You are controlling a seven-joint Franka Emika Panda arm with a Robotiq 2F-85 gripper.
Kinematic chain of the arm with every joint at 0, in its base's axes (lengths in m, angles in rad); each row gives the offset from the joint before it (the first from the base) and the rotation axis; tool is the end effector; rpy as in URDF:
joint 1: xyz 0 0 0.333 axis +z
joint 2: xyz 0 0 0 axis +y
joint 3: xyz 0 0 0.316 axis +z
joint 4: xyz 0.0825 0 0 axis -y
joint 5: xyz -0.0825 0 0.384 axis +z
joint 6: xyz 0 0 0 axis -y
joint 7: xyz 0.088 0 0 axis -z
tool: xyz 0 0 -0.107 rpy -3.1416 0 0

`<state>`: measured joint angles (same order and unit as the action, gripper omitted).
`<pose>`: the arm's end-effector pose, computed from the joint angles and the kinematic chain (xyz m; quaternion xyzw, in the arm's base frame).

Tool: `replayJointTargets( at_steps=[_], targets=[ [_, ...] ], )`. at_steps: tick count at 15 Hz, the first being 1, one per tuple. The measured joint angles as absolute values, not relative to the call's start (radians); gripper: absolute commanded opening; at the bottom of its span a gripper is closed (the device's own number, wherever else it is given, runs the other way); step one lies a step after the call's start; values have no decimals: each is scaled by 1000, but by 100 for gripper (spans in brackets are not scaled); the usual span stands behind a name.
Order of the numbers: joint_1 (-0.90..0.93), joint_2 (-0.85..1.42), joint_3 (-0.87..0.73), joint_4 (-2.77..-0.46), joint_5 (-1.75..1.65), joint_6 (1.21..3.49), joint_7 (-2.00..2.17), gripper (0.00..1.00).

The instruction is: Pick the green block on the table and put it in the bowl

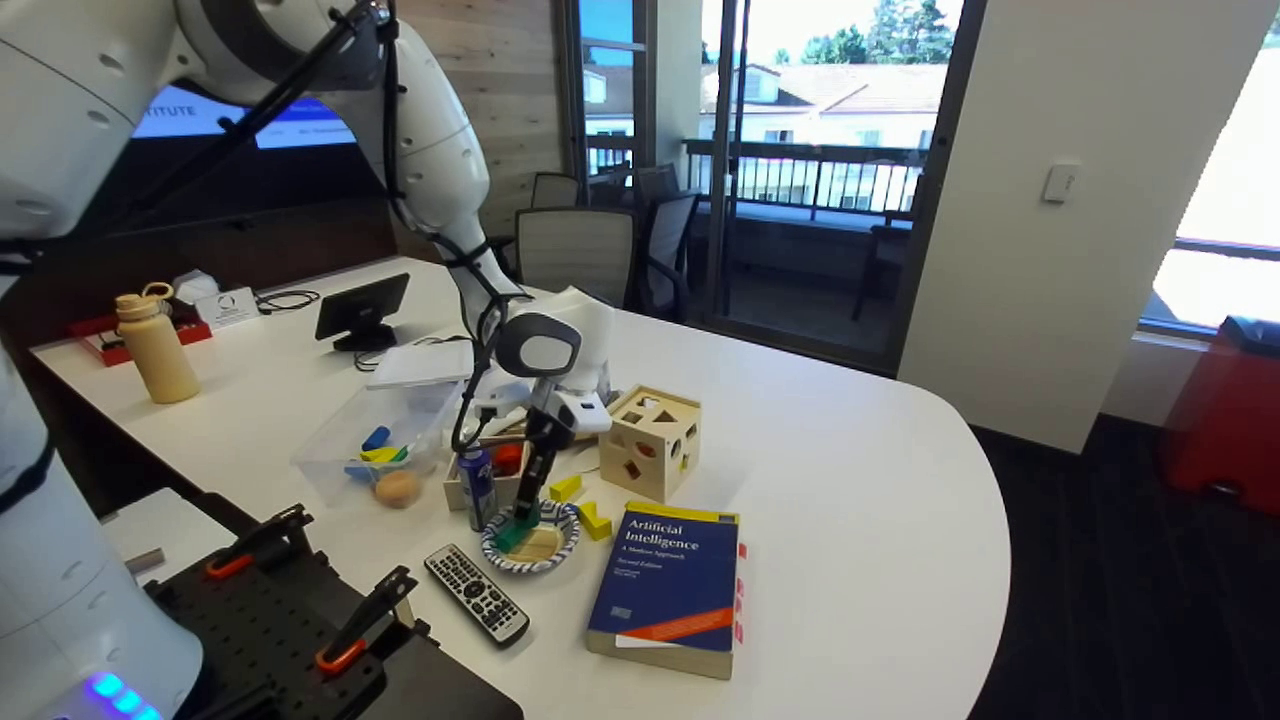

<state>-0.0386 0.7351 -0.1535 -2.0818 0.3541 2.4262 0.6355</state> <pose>0.5060 -0.1065 0.0465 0.8329 -0.5219 -0.1841 0.0059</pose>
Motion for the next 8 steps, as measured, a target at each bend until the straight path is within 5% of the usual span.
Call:
replayJointTargets(
  at_steps=[8],
  targets=[
    [-40, 789, -158, -2024, 354, 2434, 636, 20]
  ],
)
